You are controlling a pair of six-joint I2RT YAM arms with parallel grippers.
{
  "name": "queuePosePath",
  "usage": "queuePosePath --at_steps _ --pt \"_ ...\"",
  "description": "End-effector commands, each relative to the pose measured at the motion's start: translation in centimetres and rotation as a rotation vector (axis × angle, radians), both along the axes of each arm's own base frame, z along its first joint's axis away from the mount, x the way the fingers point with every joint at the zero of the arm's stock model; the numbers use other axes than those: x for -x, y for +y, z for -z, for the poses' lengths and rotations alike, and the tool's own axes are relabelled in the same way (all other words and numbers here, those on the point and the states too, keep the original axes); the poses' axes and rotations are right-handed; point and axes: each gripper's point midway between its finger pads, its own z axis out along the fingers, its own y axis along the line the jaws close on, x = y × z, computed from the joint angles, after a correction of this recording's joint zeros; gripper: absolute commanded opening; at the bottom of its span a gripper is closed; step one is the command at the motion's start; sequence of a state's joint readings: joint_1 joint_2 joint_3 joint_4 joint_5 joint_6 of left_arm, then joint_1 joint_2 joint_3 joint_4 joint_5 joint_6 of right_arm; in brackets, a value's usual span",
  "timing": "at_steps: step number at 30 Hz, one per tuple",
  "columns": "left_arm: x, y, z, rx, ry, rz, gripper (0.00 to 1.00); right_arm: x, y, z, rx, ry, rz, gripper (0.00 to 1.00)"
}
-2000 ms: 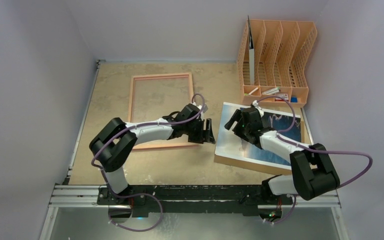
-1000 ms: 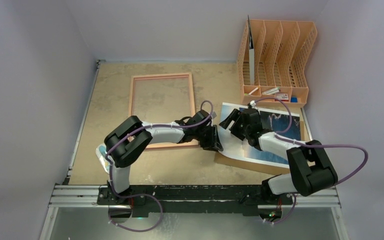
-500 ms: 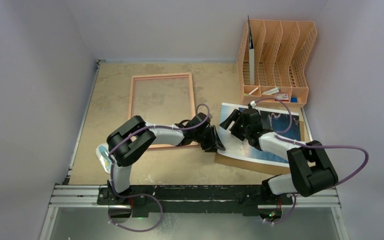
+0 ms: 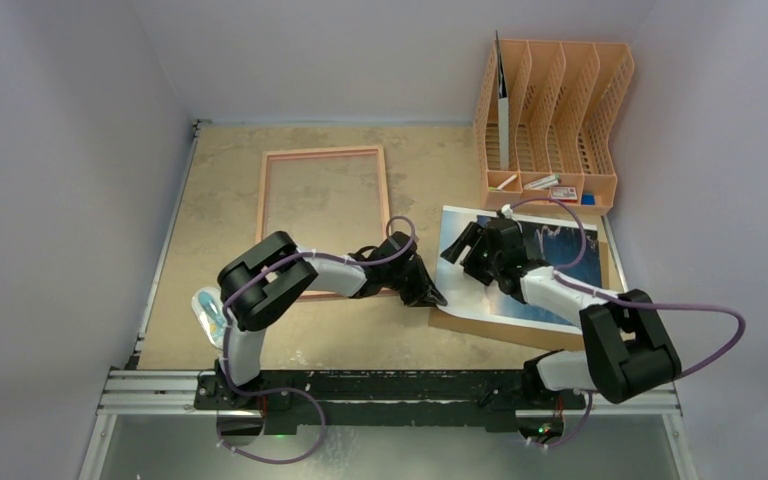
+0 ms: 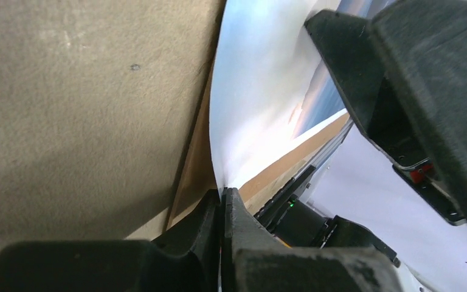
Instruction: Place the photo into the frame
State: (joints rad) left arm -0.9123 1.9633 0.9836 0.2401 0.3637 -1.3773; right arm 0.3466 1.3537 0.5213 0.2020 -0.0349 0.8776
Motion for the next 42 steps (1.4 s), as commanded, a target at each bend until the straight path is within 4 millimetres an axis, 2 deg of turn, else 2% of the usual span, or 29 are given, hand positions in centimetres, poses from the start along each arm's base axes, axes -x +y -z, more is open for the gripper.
queuePosePath --at_steps 1,3,6,10,13,16,18,24,30,33,37,42 --pt "-0.7 -1.3 -2.6 0.085 -0.072 0.022 0.0 2.6 -2.0 0.9 0.109 0.099 0.012 0.78" --pt "-1.0 -1.1 -3.6 0.074 -0.115 0.044 0.0 1.7 -2.3 -1.3 0.123 0.041 0.018 0.82" --pt "-1.9 -0.5 -6.0 0.088 -0.203 0.077 0.0 0.2 -2.3 -5.1 0.142 -0.071 0.0 0.88" --pt "-3.2 1.6 -8.3 0.07 -0.268 0.115 0.0 -1.7 -2.2 -9.9 0.18 -0.227 -0.047 0.91" --pt "-4.5 3.0 -10.9 0.064 -0.335 0.137 0.0 -2.7 -2.8 -11.5 0.242 -0.295 -0.062 0.88" --pt "-4.8 4.7 -12.2 0.007 -0.363 0.163 0.0 -3.3 -2.9 -13.0 0.265 -0.351 -0.072 0.88" --pt "-4.9 5.6 -13.1 -0.002 -0.375 0.17 0.0 -4.0 -2.8 -15.0 0.279 -0.448 -0.082 0.88" --pt "-6.4 8.4 -16.1 -0.01 -0.405 0.151 0.0 -2.5 0.0 -19.7 0.212 -0.708 -0.265 0.88" --pt "-7.8 10.6 -20.4 0.033 -0.461 0.168 0.0 0.1 3.6 -22.9 0.196 -0.899 -0.381 0.9" --pt "-8.2 12.0 -22.3 0.011 -0.553 0.247 0.0 0.7 5.6 -23.4 0.185 -0.925 -0.405 0.9" --pt "-8.3 14.1 -23.9 -0.036 -0.623 0.3 0.0 0.6 7.3 -23.5 0.205 -0.936 -0.417 0.9" --pt "-8.2 15.5 -24.9 -0.029 -0.654 0.301 0.0 1.8 9.6 -24.7 0.219 -1.005 -0.445 0.9"
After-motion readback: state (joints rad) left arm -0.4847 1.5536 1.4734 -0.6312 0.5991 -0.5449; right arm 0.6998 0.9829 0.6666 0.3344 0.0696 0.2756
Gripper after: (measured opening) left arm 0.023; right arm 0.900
